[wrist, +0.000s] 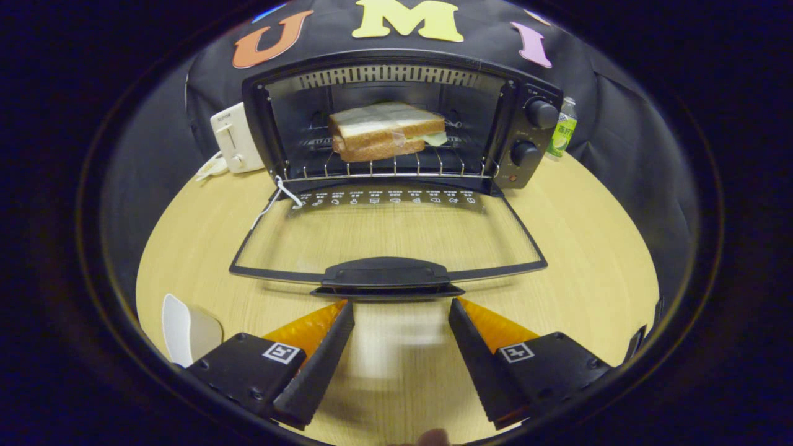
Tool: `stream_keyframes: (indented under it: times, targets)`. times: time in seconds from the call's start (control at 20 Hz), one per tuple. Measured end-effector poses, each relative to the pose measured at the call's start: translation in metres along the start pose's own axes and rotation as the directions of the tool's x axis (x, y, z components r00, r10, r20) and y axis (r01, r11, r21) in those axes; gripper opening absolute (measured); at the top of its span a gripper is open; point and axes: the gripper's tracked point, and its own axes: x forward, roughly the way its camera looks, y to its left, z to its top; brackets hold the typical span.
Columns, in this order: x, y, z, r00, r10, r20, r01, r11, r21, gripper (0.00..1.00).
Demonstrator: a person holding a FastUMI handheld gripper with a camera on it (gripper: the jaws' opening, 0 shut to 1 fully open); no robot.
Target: Open the toaster oven, put the food inside, and close the toaster oven door.
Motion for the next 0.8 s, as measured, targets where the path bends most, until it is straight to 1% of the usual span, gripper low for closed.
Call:
stream_keyframes:
  times: [0.15,0.3,0.4,0.55,0.7,0.8]
  targets:
    - [-0.011,-0.001,0.007,1.0,0.012,0.011,-0.012,1.0,-0.002,1.0]
    - [-0.037,0.001,0.027,0.997,0.023,0.08,-0.021,0.999,-0.026,1.0]
    - [-0.053,0.0,0.052,0.989,0.038,0.14,-0.034,0.999,-0.035,1.0]
    - [-0.059,-0.001,0.102,0.973,0.054,0.226,-0.044,0.998,-0.047,1.0]
    - [-0.059,0.0,0.134,0.961,0.07,0.267,-0.06,0.997,-0.047,1.0]
    - [-0.07,-0.002,0.153,0.953,0.074,0.294,-0.063,0.997,-0.045,1.0]
